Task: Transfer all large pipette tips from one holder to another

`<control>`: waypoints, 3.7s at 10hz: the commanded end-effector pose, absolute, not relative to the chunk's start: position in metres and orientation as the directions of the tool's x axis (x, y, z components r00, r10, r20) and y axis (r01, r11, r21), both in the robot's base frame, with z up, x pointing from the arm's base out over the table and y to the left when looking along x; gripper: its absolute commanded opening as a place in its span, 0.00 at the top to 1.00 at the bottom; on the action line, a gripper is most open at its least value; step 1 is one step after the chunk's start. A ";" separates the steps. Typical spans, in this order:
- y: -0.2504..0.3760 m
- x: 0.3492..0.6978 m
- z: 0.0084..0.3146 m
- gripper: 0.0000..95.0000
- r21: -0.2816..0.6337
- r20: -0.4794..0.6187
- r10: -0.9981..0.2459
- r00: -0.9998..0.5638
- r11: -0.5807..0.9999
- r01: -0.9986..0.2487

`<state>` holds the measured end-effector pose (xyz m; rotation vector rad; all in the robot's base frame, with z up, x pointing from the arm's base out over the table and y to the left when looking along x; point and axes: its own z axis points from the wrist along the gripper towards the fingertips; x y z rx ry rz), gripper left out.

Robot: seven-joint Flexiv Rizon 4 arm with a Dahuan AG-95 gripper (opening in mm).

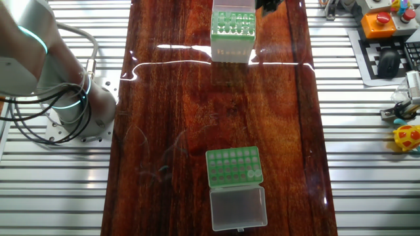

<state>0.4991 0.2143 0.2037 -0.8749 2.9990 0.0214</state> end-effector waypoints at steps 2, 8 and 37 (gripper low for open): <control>0.210 0.494 0.206 0.80 0.003 -0.028 -0.540 -0.841 0.841 -0.540; 0.217 0.497 0.201 0.80 0.020 -0.037 -0.542 -0.840 0.840 -0.542; 0.201 0.485 0.161 0.80 0.057 0.001 -0.288 -0.958 0.956 -0.287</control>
